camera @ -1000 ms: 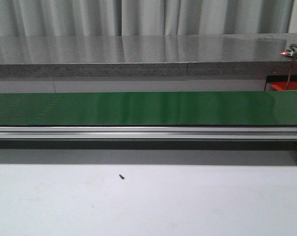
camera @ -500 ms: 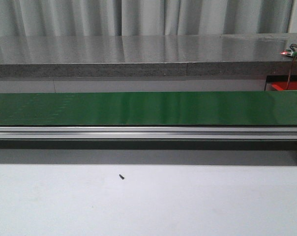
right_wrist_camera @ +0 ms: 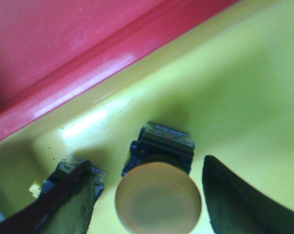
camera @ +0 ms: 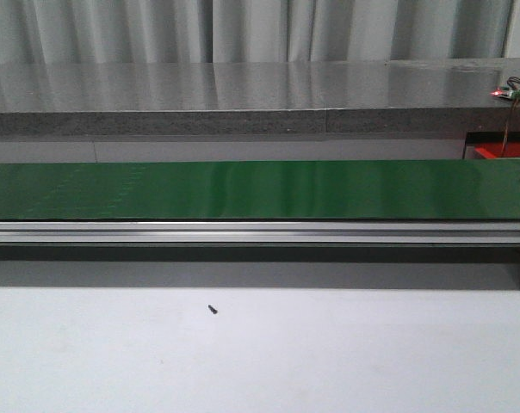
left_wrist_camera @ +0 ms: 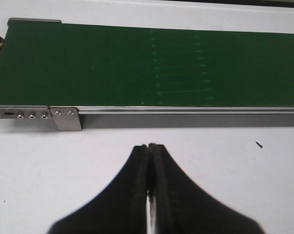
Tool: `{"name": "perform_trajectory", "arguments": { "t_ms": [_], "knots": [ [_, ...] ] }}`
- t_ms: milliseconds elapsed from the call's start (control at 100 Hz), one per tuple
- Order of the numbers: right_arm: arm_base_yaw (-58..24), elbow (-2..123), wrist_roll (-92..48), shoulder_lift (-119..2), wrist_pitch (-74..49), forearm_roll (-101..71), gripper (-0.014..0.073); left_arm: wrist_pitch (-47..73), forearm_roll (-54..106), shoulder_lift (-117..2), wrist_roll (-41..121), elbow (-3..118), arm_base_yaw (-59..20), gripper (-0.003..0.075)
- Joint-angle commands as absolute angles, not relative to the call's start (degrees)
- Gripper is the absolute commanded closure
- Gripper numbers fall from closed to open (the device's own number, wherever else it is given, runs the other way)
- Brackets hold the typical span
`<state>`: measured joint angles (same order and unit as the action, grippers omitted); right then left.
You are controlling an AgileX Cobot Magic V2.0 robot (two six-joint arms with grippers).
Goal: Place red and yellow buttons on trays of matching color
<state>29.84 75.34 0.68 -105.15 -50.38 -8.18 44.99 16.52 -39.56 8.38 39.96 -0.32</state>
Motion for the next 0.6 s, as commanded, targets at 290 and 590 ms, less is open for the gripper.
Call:
{"name": "perform_trajectory", "arguments": {
  "t_ms": [290,590],
  "knots": [
    [29.5,76.7,0.5,-91.6,-51.5,-10.6,0.0118,41.3,17.8,-39.4,8.3,41.4,-0.6,0.0740],
    [17.9,76.6,0.4,-84.5,-54.0,-10.5,0.0442,41.5,17.8,-39.4,8.3,41.4,-0.6,0.0740]
  ]
}}
